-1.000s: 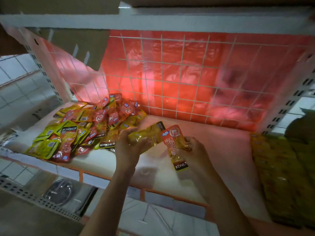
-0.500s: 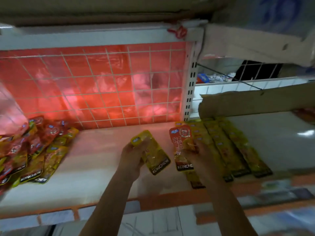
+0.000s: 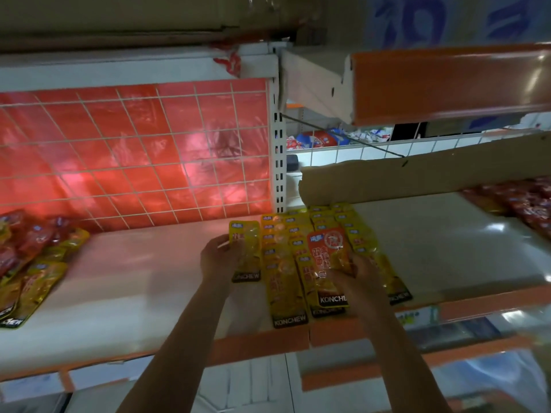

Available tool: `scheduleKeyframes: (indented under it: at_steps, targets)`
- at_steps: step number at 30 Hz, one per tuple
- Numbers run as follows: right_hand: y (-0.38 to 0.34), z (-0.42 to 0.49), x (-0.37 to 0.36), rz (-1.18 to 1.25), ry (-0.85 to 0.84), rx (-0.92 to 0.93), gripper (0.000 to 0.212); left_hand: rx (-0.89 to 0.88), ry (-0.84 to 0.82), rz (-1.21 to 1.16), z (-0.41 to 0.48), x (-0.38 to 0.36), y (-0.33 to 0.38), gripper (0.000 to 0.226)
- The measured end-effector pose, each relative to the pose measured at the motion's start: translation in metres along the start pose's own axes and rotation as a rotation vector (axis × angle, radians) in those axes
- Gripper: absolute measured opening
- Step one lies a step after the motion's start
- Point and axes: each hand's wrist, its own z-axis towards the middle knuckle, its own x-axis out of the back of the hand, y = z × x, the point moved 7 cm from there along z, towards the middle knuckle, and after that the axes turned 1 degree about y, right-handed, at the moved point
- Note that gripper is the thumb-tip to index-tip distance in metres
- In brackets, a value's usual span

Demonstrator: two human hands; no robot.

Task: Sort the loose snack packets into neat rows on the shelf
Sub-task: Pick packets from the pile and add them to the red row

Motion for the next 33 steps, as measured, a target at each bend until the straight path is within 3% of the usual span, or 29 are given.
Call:
scheduleKeyframes:
  at_steps: [4, 9, 11, 17, 26, 33]
  targets:
    - [-0.004, 0.004, -0.009, 0.009, -0.018, 0.004, 0.026, 0.027, 0.019, 0.0, 0.029, -0.011, 0.008, 0.028]
    - [-0.006, 0.011, -0.024, 0.004, -0.015, -0.002, 0.023, -0.018, -0.024, 0.148, 0.068, -0.027, 0.007, 0.064]
    - [-0.007, 0.013, -0.028, 0.0, -0.005, 0.002, 0.024, -0.035, -0.025, 0.243, 0.055, -0.029, 0.02, 0.056]
    - [-0.007, 0.014, -0.033, -0.014, -0.002, 0.0, 0.022, -0.313, -0.063, 0.731, 0.055, -0.045, 0.038, 0.027]
    - [-0.004, 0.022, -0.032, -0.028, 0.032, -0.021, 0.02, -0.455, -0.131, 0.908, 0.059, -0.053, 0.038, 0.022]
    - [-0.005, 0.026, -0.024, -0.003, 0.032, -0.004, 0.019, -0.662, 0.034, 0.896, 0.03, -0.054, 0.057, 0.026]
